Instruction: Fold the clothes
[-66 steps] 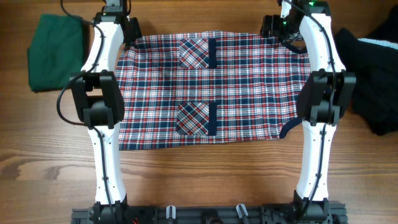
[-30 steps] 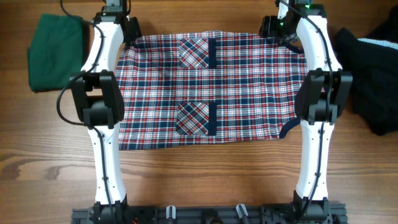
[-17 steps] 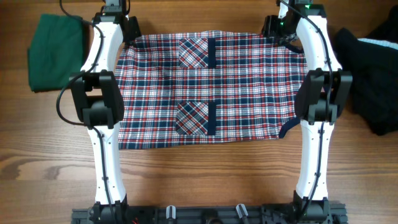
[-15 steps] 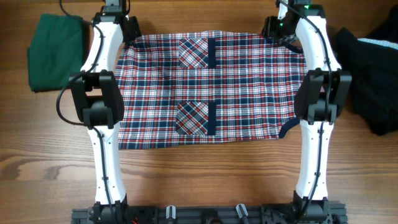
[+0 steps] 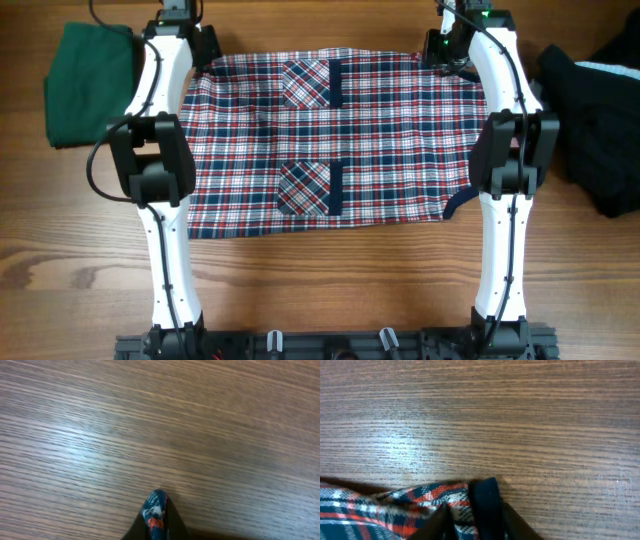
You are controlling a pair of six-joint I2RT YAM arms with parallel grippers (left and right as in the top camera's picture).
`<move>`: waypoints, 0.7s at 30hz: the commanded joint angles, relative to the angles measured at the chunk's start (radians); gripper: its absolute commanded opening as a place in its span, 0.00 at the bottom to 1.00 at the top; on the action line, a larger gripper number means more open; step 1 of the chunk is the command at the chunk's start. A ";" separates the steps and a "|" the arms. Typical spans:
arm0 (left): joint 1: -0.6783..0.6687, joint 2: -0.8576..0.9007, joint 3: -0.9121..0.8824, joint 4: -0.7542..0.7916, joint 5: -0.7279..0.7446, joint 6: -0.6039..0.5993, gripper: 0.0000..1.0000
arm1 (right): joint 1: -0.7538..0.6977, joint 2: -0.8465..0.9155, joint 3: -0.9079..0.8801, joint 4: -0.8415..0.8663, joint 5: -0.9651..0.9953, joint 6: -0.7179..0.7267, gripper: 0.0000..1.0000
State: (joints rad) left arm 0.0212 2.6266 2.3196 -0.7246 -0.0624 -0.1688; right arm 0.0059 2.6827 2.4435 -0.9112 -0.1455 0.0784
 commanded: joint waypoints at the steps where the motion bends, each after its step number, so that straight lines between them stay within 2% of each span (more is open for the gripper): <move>1: 0.042 0.020 0.003 0.011 -0.011 0.004 0.04 | 0.006 0.042 0.004 0.014 0.011 0.005 0.23; 4: 0.047 0.020 0.003 0.011 -0.011 0.004 0.04 | 0.006 0.038 0.005 0.025 0.011 0.023 0.04; 14: 0.046 -0.001 0.003 0.010 -0.010 0.004 0.04 | 0.006 -0.053 0.005 0.039 0.010 0.026 0.04; 21: 0.046 -0.086 0.003 -0.032 0.002 0.004 0.04 | 0.006 -0.158 0.005 -0.016 -0.008 0.026 0.04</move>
State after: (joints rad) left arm 0.0509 2.6251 2.3196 -0.7326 -0.0551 -0.1688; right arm 0.0154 2.6472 2.4435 -0.9112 -0.1493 0.0933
